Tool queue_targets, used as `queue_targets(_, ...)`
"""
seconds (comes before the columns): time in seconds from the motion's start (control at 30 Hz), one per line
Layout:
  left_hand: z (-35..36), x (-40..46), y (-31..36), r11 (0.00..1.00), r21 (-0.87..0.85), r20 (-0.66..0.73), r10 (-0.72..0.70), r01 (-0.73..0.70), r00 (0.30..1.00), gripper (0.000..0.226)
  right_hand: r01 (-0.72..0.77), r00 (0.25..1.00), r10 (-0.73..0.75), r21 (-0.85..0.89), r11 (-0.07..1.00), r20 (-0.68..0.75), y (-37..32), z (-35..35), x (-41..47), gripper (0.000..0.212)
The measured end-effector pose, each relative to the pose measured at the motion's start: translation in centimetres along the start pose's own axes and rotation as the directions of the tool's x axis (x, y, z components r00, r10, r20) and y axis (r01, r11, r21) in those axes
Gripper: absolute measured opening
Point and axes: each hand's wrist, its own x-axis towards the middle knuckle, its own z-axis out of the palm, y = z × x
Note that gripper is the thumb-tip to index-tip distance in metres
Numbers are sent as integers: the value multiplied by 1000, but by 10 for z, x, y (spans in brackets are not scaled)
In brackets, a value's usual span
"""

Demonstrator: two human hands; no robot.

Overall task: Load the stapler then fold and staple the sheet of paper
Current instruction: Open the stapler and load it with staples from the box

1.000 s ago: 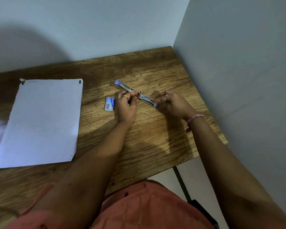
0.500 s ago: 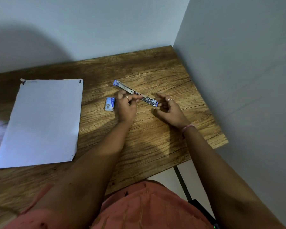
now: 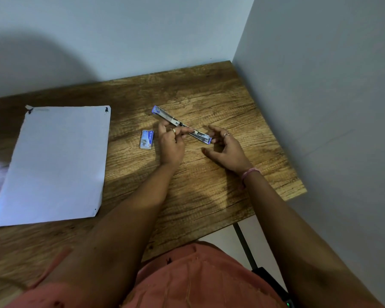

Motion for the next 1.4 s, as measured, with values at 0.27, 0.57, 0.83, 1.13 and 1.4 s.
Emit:
queue_targets(0.27,1,-6,6,998,17,44,56,-56,997,41,25,999,-25,-11,1000,-27,-4,2,-2,55)
queue_targets(0.57,0,-4,6,988,-150,5,-30,30,1000,24,16,999,-15,22,1000,-33,-3,3,-1,48)
queue_targets(0.83,2,2,0,931,-309,-31,-215,195,976,41,-17,998,15,-29,999,-62,1,5,2,44)
queue_targets(1.13,-5,7,-3,800,-476,85,-372,365,924,45,-112,992,124,314,943,-20,-9,-7,1,36)
queue_targets(1.4,-15,2,1,750,-478,275,-366,457,889,32,-121,956,272,701,703,-108,-20,11,10,26)
